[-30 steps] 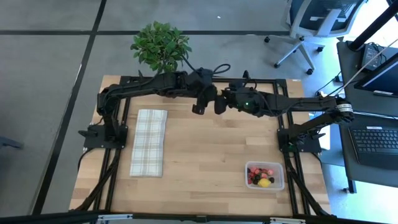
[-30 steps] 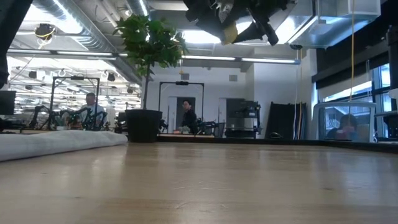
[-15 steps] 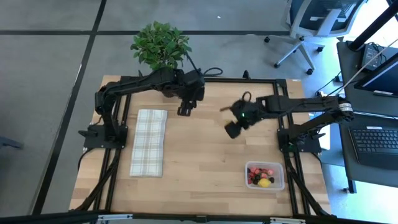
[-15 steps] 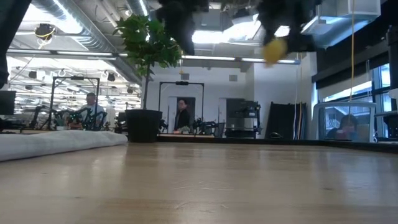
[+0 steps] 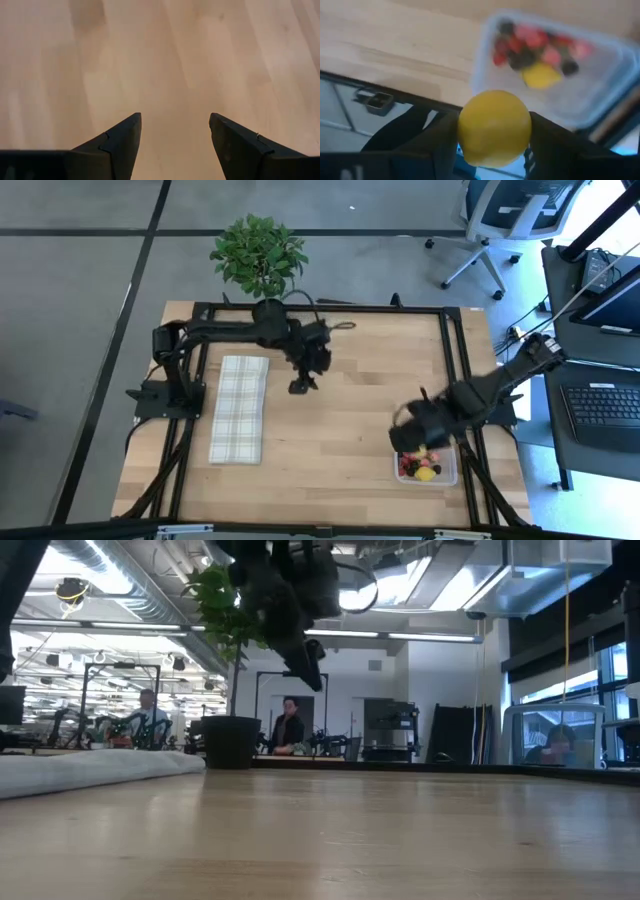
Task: Pick and placing Produce into tupperware
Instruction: Put the yellow lemon into the transparent bin, then return to Home Position
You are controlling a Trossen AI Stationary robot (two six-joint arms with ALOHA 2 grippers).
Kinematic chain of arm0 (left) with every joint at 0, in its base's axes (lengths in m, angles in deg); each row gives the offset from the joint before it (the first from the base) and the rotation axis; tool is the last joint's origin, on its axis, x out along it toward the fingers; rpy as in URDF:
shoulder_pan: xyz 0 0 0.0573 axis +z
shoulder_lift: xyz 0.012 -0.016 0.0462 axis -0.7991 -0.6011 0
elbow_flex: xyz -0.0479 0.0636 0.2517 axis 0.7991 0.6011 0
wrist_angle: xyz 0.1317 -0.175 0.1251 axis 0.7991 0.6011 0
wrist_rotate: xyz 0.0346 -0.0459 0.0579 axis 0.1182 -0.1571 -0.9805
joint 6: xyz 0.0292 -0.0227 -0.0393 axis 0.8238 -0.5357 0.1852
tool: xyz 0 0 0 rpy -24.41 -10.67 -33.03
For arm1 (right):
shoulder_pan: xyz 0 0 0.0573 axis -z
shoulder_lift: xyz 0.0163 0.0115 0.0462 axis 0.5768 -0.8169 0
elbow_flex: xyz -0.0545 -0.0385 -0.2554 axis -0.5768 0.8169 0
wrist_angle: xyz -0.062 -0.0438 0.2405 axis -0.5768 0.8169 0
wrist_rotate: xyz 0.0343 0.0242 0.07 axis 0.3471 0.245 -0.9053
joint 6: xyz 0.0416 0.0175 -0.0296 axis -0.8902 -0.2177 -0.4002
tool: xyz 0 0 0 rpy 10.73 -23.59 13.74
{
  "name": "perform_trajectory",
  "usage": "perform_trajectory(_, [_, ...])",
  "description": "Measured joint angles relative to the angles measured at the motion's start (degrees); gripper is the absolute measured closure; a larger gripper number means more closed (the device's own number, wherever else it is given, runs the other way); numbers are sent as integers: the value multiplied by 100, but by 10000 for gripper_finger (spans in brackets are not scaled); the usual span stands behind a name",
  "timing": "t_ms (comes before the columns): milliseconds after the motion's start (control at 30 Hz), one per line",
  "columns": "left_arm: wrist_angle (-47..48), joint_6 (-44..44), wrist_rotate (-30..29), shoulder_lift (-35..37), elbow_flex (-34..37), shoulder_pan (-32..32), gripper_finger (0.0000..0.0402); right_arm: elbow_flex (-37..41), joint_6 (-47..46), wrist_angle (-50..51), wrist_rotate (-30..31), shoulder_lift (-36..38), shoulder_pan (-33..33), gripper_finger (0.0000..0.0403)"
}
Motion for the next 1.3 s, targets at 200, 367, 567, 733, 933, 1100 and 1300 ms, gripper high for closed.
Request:
perform_trajectory(200, [-1453, -345, 38, -1, 516, -327, 174, 2, -1402, 279, 23, -406, -817, 190])
perform_trajectory(367, [-2245, -690, 396, 1, 595, -568, 174, 59, -1481, 608, 22, -813, -912, 185])
perform_trajectory(567, [-2389, -814, 527, 2, 599, -827, 174, 659, -1371, 68, 36, -885, -904, 191])
perform_trajectory(733, [-2281, -829, 522, 2, 599, -1002, 174, 1159, -1257, -622, 33, -890, -904, 172])
perform_trajectory(933, [-1998, -796, 478, 319, 604, -1012, 174, 1322, -1136, -732, 19, -888, -904, 153])
perform_trajectory(1100, [-1558, -659, 459, 1078, 690, -862, 174, 1208, -853, -726, -227, -862, -857, 151])
perform_trajectory(1300, [-2045, -1197, -103, 2862, 1549, -734, 174, 103, 874, -567, 1607, -749, -694, 149])
